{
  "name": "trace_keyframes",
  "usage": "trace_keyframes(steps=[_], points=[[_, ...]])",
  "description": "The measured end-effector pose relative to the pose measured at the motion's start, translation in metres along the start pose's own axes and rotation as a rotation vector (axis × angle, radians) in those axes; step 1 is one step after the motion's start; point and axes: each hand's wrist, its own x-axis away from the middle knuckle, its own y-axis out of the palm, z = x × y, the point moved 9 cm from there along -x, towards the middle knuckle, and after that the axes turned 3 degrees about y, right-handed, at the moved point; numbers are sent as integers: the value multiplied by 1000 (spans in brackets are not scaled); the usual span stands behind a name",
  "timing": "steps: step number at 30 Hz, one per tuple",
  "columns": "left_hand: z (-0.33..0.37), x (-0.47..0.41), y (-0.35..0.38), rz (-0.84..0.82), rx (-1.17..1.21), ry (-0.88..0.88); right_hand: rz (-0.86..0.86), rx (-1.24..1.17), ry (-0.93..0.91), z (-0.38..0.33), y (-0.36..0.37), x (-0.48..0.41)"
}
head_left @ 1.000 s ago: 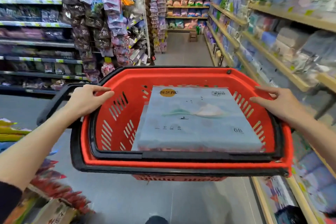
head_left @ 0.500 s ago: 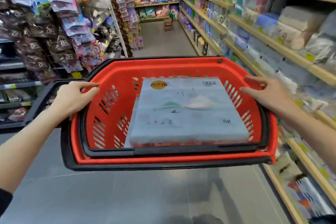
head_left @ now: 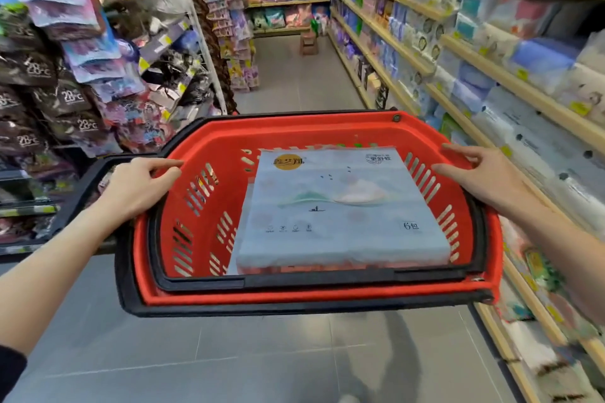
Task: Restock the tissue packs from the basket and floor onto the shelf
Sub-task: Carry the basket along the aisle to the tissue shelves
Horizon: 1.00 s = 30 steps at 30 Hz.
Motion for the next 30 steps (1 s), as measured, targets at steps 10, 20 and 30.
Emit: trace_keyframes(steps=[10, 20, 30], points=[[-15, -208, 43, -26, -13, 100, 84, -22, 45, -28, 62, -136], [-1, -422, 111, -146, -2, 299, 243, -27, 249, -19, 114, -225], [94, -569, 265, -310, 31, 518, 389, -64, 430, 63, 129, -303]])
